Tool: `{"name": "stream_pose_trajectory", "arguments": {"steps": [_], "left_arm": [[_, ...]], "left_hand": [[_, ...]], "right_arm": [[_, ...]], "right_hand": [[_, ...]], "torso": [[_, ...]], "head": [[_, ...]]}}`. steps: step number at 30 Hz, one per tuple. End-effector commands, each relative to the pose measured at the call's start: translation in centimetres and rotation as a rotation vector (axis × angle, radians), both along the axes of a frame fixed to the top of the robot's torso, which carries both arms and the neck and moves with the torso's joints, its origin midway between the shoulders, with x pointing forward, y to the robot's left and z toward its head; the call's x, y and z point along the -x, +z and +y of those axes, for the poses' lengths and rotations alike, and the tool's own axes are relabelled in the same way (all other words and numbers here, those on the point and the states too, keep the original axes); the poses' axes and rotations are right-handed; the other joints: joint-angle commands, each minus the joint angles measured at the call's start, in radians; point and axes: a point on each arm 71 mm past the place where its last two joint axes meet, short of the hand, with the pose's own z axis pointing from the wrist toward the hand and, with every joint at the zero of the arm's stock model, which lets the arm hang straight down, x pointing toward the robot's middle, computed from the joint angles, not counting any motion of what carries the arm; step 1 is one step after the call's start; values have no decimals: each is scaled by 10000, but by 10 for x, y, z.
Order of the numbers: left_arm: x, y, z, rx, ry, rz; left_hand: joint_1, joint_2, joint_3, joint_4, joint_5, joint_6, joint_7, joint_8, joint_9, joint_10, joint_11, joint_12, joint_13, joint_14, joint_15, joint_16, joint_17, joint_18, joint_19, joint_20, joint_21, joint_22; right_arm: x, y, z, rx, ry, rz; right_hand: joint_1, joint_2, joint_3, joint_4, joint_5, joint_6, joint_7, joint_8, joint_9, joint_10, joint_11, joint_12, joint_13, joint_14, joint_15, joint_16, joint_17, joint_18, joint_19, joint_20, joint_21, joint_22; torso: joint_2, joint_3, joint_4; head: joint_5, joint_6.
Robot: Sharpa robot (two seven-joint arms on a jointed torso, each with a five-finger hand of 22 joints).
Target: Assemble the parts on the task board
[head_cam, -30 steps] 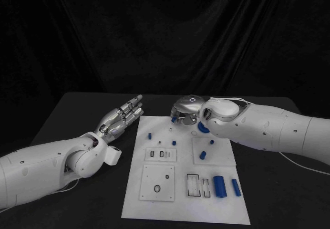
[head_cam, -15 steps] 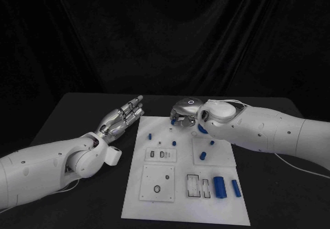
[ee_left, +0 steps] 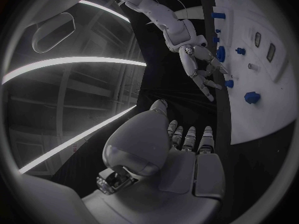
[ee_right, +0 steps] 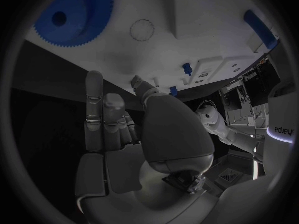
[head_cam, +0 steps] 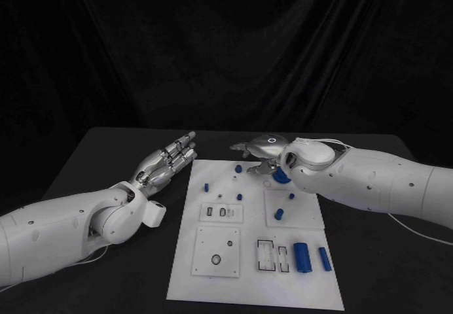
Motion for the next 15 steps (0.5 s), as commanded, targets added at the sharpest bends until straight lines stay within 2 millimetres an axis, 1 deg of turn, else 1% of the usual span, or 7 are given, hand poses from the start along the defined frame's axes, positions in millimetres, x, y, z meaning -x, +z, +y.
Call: {"name": "stream_pose_trajectory", "arguments": {"steps": [1, 6, 9, 12, 13, 14, 15], "left_arm": [[1, 2, 1, 102, -92, -71], [2, 2, 4, 66, -24, -49], [2, 2, 5, 51, 6, -49], [1, 2, 5, 64, -12, -63], [1, 1, 4, 72, -28, -65], [1, 1, 4, 83, -48, -65], [1, 1, 4, 91, -63, -64]], "left_hand": [[136, -2, 50, 7, 64, 21, 76, 66, 9, 4, 43, -66, -13, -23, 71, -36, -13, 168, 7, 84, -33, -17], [141, -8, 62, 5, 65, 34, 90, 70, 11, 4, 53, -66, -13, -23, 76, -36, -13, 168, 7, 91, -33, -17], [145, -13, 68, 2, 65, 42, 96, 72, 12, 4, 62, -66, -13, -23, 79, -36, -13, 168, 7, 96, -33, -17], [161, -16, 96, -7, 70, 24, 112, 68, 9, 4, 99, -66, -13, -23, 86, -36, -13, 169, 7, 111, -33, -17], [165, -16, 105, -8, 72, 18, 116, 67, 8, 4, 112, -66, -13, -23, 91, -36, -13, 169, 7, 114, -33, -17], [172, -16, 136, -4, 69, 21, 149, 66, 8, 4, 162, -66, -13, -23, 98, -36, -13, 170, 7, 126, -33, -17], [171, -14, 145, -1, 66, 27, 167, 68, 9, 4, 174, -66, -13, -23, 99, -36, -13, 170, 7, 129, -33, -17]], "right_arm": [[0, 22, -11, -757, -337, -860], [5, 40, -36, -869, -693, -806], [8, 46, -50, -954, -877, -688], [11, 46, -62, -1119, -1050, -581], [12, 45, -66, -1180, -1124, -534], [13, 44, -70, -1262, -1228, -469], [13, 42, -74, -1328, -1314, -412]], "right_hand": [[-2, 104, -102, -38, 72, 525, 73, 88, 76, -3, -43, 27, 40, -66, -23, -17, 25, 68, -49, -21, -37, 58], [-77, 395, -270, 95, -233, 2876, 685, 566, 370, 832, -110, 390, 183, -249, -55, -389, -407, 118, -196, -47, -387, -109], [17, 688, -190, 195, -502, 4079, 601, 730, 490, 1578, -168, 805, 290, -948, -43, -1735, -1812, 181, -613, -40, -1015, -507], [204, 625, -465, 65, -582, 4918, 511, 829, 577, 2692, -623, 3611, 2179, -2176, -131, -3332, -2994, 148, -1211, 1, -1746, -747], [52, 623, -894, 197, -211, 5148, 718, 636, 587, 564, -761, 7921, 5867, -1238, -116, -182, 446, 138, -1030, 42, -1556, -430], [-51, 569, -1003, 289, -588, 5049, 645, 511, 572, 1039, -729, 9233, 7076, -666, -2, 966, 1761, 142, -1030, 48, -1487, -311], [-260, 622, -1156, 547, -511, 5169, 648, 408, 653, 2960, -681, 12108, 10408, 361, -94, 2882, 3906, -107, -127, 1, 246, 1404]], "torso": [[-8, -1, -18], [-9, 2, -10], [-16, 3, -15], [-7, 3, -11], [-9, 3, -15], [-10, 1, -14], [-20, -2, -30]], "head": [[50, 14], [-25, 8], [-93, -2], [-122, -29], [-111, -32], [-90, -40], [-59, -57]]}}
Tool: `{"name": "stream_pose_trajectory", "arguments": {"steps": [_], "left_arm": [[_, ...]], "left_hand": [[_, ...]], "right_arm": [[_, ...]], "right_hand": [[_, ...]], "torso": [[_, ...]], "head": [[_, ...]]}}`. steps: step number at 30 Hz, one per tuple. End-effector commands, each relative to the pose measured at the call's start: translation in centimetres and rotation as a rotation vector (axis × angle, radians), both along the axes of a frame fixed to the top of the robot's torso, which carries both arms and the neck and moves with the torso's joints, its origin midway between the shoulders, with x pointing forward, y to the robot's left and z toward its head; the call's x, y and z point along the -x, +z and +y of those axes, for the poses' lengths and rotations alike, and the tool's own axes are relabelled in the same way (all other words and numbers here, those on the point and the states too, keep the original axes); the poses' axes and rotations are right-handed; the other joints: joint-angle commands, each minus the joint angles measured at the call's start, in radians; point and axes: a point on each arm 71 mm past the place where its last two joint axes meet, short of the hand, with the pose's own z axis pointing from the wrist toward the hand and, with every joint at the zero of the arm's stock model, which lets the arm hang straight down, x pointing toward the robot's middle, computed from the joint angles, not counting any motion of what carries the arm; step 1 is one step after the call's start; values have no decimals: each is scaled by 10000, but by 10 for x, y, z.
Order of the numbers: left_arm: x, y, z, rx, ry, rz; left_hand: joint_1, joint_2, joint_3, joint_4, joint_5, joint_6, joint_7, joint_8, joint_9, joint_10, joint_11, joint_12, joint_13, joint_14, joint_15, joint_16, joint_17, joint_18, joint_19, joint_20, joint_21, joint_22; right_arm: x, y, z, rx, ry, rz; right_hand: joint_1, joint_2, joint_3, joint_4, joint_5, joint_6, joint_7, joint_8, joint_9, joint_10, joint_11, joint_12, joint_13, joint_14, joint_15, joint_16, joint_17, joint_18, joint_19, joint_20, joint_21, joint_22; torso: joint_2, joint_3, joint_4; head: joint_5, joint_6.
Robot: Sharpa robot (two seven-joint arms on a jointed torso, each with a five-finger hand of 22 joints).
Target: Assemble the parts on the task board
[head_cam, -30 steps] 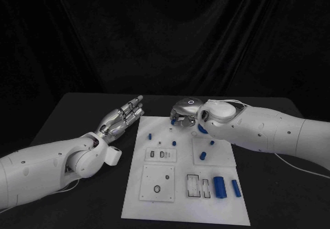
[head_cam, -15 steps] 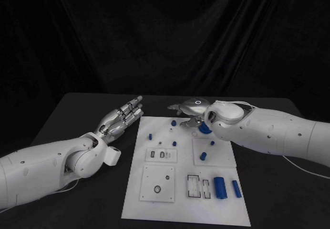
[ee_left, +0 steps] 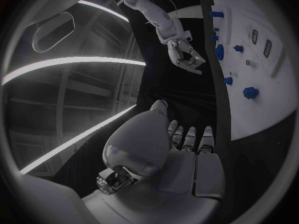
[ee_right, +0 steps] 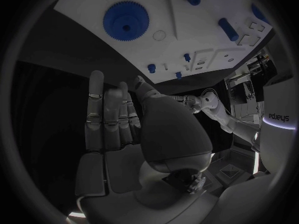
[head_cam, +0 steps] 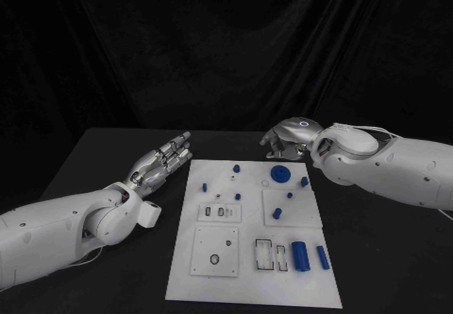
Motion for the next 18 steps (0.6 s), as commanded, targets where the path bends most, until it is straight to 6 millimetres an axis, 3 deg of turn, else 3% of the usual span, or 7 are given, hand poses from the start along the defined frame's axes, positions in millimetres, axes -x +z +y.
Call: {"name": "stream_pose_trajectory", "arguments": {"steps": [1, 2, 3, 6, 8, 10, 18], "left_arm": [[0, 1, -3, 153, -191, -84], [0, 1, -3, 158, -202, -80], [1, 1, -4, 162, -210, -76], [1, 1, -3, 169, -210, -76], [1, 1, -3, 170, -193, -91], [1, 1, -2, 171, -181, -100], [1, 1, -3, 178, -202, -92]], "left_hand": [[99, -10, 90, 1, 28, 28, 91, 27, 12, 1, 67, -66, -9, 14, 64, -36, -17, 170, 6, 58, -33, -17], [100, -10, 90, 1, 28, 28, 93, 28, 12, 1, 67, -66, -9, 14, 64, -36, -17, 170, 6, 58, -33, -17], [101, -10, 97, 2, 26, 33, 107, 29, 12, 1, 75, -66, -9, 14, 65, -36, -17, 170, 6, 60, -33, -17], [101, -10, 97, 2, 26, 33, 107, 29, 12, 1, 75, -66, -9, 14, 65, -36, -17, 170, 6, 60, -33, -17], [103, -11, 109, 3, 24, 38, 128, 30, 13, 1, 89, -66, -9, 14, 68, -36, -17, 170, 6, 64, -33, -17], [107, -12, 123, 3, 22, 60, 152, 35, 17, 1, 98, -66, -9, 14, 82, -36, -17, 171, 6, 72, -33, -17], [109, -14, 129, 3, 22, 68, 158, 37, 18, 1, 102, -66, -9, 14, 89, -36, -17, 172, 6, 76, -33, -17]], "right_arm": [[2, -4, -10, -617, -549, 189], [3, -6, -14, -665, -655, 244], [3, -8, -17, -694, -758, 308], [6, -18, -29, -618, -1217, 715], [6, -23, -34, -522, -1420, 938], [7, -27, -37, -444, -1560, 1104], [10, -39, -44, -246, -1830, 1557]], "right_hand": [[-560, -79, -456, 460, -70, 308, -65, -178, 166, 3425, 12, 6509, 6249, 1794, -8, 3504, 3896, -381, 1634, -79, 3176, 3185], [-734, -106, -584, 585, -18, 469, -62, -156, 272, 4688, 11, 7337, 7557, 2279, -41, 4138, 4665, -595, 2172, -81, 4274, 4261], [-815, -114, -647, 641, 0, 547, -84, -152, 343, 5321, 36, 7659, 8156, 2478, -15, 4365, 4959, -666, 2420, -129, 4816, 4799], [-1373, -231, -930, 995, 175, 469, -33, -249, 465, 6005, 9, 7944, 8754, 2539, -81, 4430, 5046, -996, 3402, -143, 6430, 6345], [-1481, -297, -979, 1064, 175, 35, -16, -355, 365, 6005, 15, 7944, 8754, 2539, -77, 4430, 5046, -983, 3352, -137, 6453, 6404], [-1498, -331, -980, 1081, 179, -201, -5, -364, 285, 6005, 18, 7944, 8754, 2539, -83, 4430, 5046, -1028, 3490, -137, 6645, 6596], [-1275, -369, -886, 926, 323, -396, -31, -334, 184, 6005, -16, 7944, 8754, 2539, -120, 4430, 5046, -1051, 3583, -164, 6769, 6742]], "torso": [[-11, -6, -17], [-15, -12, -18], [-17, -22, -22], [-43, -38, -66], [-52, -42, -103], [-46, -30, -101], [-55, -40, -93]], "head": [[54, -32], [65, -33], [74, -33], [134, -57], [184, -84], [185, -92], [165, -89]]}}
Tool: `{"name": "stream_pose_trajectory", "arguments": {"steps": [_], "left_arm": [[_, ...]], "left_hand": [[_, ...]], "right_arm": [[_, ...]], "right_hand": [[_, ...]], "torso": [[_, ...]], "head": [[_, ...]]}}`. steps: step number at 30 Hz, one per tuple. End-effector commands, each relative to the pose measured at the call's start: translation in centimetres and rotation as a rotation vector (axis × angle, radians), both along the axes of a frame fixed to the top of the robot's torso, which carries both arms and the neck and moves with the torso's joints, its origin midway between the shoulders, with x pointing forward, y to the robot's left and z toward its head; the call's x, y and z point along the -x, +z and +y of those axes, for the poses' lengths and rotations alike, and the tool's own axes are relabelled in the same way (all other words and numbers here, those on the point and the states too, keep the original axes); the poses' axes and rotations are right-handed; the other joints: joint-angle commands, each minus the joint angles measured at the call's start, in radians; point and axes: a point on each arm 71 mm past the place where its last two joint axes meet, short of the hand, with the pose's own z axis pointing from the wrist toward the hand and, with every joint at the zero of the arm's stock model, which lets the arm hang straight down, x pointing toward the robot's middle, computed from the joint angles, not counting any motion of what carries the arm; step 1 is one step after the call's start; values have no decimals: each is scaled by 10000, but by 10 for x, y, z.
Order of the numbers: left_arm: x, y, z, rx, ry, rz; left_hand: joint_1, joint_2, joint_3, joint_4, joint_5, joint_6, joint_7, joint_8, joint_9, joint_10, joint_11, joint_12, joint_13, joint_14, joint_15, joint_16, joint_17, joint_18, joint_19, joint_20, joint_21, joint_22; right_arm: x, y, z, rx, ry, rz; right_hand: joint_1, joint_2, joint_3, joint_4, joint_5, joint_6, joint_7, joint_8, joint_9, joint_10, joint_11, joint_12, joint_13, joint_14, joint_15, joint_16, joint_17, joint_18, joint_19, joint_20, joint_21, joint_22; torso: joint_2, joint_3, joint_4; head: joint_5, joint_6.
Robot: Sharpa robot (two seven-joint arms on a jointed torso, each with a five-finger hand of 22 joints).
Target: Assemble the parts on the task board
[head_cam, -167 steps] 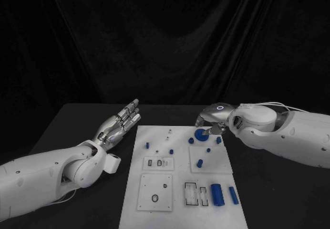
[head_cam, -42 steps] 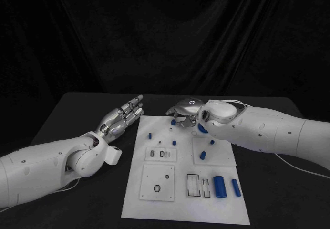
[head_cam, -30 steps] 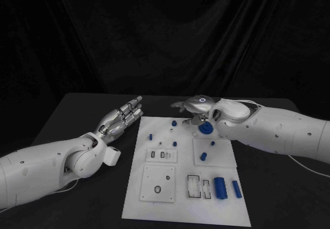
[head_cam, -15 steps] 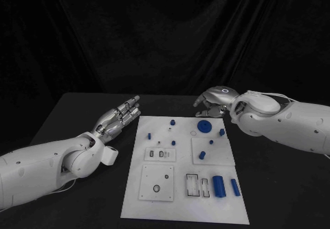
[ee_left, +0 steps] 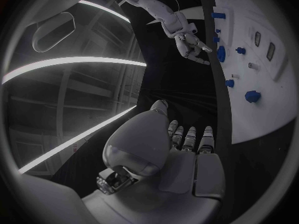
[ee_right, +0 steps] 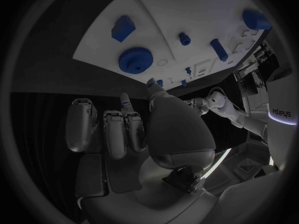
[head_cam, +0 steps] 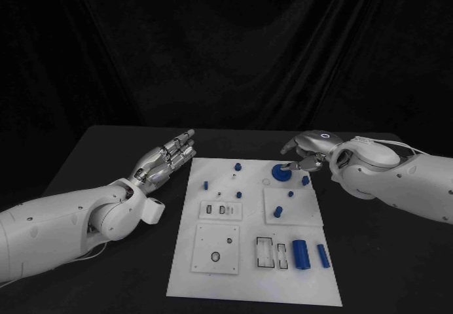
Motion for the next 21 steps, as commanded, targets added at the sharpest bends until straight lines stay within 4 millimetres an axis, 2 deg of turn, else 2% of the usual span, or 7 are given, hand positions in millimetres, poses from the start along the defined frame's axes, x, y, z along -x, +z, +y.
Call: {"name": "stream_pose_trajectory", "arguments": {"steps": [1, 6, 10, 14, 21], "left_arm": [[1, 1, -2, 153, -151, -102], [1, 1, -2, 155, -172, -85], [1, 1, -2, 153, -178, -74], [0, 0, -2, 157, -195, -64], [0, 0, -3, 165, -233, -37]], "left_hand": [[114, -16, 99, 2, 24, 10, 65, 42, 11, -3, 109, -66, -12, 14, 105, -36, -9, 172, 7, 87, -33, -9], [114, -16, 99, 2, 24, 10, 65, 42, 11, -3, 109, -66, -12, 14, 105, -36, -9, 172, 7, 87, -33, -9], [118, -17, 112, 2, 25, 23, 74, 45, 13, -3, 121, -66, -12, 14, 118, -36, -9, 172, 7, 96, -33, -9], [118, -17, 112, 2, 25, 23, 74, 45, 13, -3, 121, -66, -12, 14, 118, -36, -9, 172, 7, 96, -33, -9], [122, -16, 125, 1, 25, 27, 82, 46, 13, -3, 131, -66, -12, 14, 131, -36, -9, 172, 7, 107, -33, -9]], "right_arm": [[0, -5, -3, 112, -437, 400], [0, -8, -4, 213, -486, 498], [0, -11, -5, 350, -501, 540], [0, -16, -4, 446, -502, 643], [1, -25, -1, 549, -426, 877]], "right_hand": [[167, -17, 59, -64, 108, -89, -19, -2, -28, 1089, -15, 24, 2627, 1056, -72, 25, 2628, -102, 49, 8, 44, 976], [279, -3, 118, -159, 352, -66, -23, 25, -50, 1089, -23, 24, 2627, 1056, -82, 25, 2628, -104, 55, -2, 54, 1008], [295, 1, 127, -175, 387, -55, -24, 30, -51, 1089, -23, 24, 2627, 1056, -83, 25, 2628, -103, 54, -4, 53, 1011], [375, 24, 187, -268, 705, 162, -15, 108, -14, 1089, -20, 24, 2627, 1056, -84, 25, 2628, -104, 53, -6, 50, 1040], [438, 2, 210, -338, 781, 261, -1, 142, 10, 1089, -12, 24, 2627, 1056, -80, 25, 2628, -105, 59, -6, 54, 1057]], "torso": [[-4, -2, -10], [-10, -9, -6], [-11, -9, -5], [-11, -9, -6], [-15, -10, -3]], "head": [[-4, 1], [8, -10], [1, -24], [1, -18], [-1, -33]]}}
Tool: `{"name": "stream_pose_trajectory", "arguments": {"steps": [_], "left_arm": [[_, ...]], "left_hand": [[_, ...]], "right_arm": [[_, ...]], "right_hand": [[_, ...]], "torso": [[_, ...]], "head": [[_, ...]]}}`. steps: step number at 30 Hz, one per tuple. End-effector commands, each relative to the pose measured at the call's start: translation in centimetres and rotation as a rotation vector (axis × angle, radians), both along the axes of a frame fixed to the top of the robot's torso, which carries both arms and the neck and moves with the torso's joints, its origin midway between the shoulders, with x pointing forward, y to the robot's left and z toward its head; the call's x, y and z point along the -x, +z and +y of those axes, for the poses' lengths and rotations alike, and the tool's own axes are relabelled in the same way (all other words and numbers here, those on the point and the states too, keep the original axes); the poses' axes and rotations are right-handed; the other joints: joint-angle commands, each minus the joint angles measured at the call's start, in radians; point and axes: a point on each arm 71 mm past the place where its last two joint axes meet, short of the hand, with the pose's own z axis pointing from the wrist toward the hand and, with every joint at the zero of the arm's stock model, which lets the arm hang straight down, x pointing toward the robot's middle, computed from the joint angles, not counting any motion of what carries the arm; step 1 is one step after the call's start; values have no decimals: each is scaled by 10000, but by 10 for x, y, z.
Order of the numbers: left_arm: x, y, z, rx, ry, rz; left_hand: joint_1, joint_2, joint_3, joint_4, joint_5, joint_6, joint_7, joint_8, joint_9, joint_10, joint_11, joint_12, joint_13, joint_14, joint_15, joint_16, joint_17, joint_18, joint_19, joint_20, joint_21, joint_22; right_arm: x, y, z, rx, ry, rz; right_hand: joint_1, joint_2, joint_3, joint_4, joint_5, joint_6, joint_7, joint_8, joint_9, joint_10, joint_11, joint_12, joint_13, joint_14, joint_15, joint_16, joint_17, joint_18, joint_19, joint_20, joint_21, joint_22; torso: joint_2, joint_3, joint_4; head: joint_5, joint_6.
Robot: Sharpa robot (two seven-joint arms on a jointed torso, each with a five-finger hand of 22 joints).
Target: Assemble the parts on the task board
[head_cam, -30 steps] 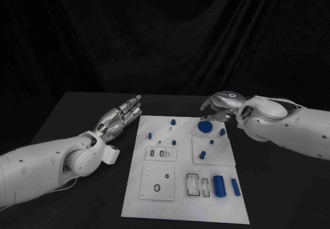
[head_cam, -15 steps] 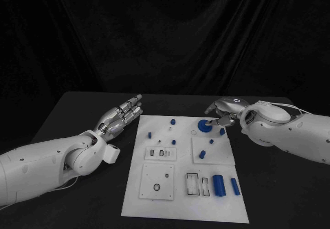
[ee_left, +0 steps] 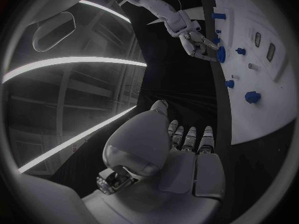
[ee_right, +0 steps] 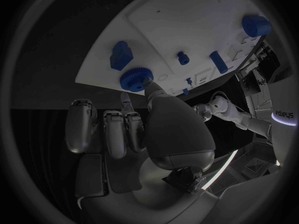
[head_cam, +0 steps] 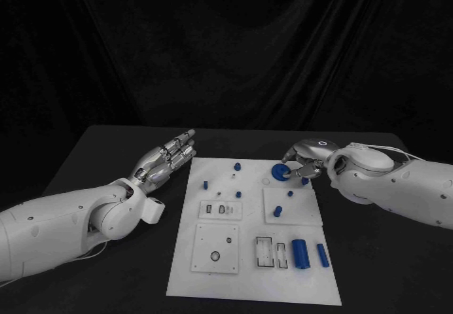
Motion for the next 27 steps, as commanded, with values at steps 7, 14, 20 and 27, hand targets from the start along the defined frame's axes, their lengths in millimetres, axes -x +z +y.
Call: {"name": "stream_pose_trajectory", "arguments": {"steps": [7, 14, 20, 27], "left_arm": [[1, 0, -1, 138, -173, -31], [0, -1, -2, 143, -208, -9], [0, -2, -2, 139, -228, 19], [0, -3, -1, 106, -216, 72]], "left_hand": [[124, -12, 77, 0, 26, -11, 51, 46, 14, 1, 74, -66, -17, 13, 69, -36, -13, 173, -29, 78, -33, -10], [129, -9, 93, -2, 24, -33, 58, 41, 11, 1, 84, -66, -17, 13, 83, -36, -13, 173, -29, 90, -33, -10], [134, -4, 111, -3, 25, -49, 63, 37, 8, 1, 96, -66, -17, 13, 95, -36, -13, 172, -29, 103, -33, -10], [136, -2, 130, -2, 16, -74, 65, 30, 4, 1, 110, -66, -17, 13, 106, -36, -13, 172, -29, 118, -33, -10]], "right_arm": [[2, -10, 3, 226, -31, 289], [1, -14, 6, 213, 34, 291], [0, -17, 8, 186, 85, 283], [0, -20, 8, 197, 63, 321]], "right_hand": [[102, -26, 8, -106, 41, 113, 15, 53, 26, 1091, -7, 24, 2630, 1056, -77, 25, 2630, -110, 66, -4, 58, 1069], [244, -9, 278, -301, 1580, 569, -80, 188, 266, 1091, -84, 24, 2630, 1056, -137, 25, 2630, -104, 59, -49, 22, 1118], [289, -100, 745, -422, 3034, 1414, -353, 740, 823, 1091, -321, 24, 2630, 1056, -320, 25, 2630, -97, 57, -216, -22, 1163], [109, -121, 1011, -487, 3381, 2121, -655, 1561, 1732, 1091, -574, 24, 2630, 1056, -535, 25, 2630, -102, 95, -420, -39, 1229]], "torso": [[1, -1, 0], [6, 4, 12], [1, 2, 0], [0, -2, -3]], "head": [[30, -44], [9, -55], [33, -77], [78, -84]]}}
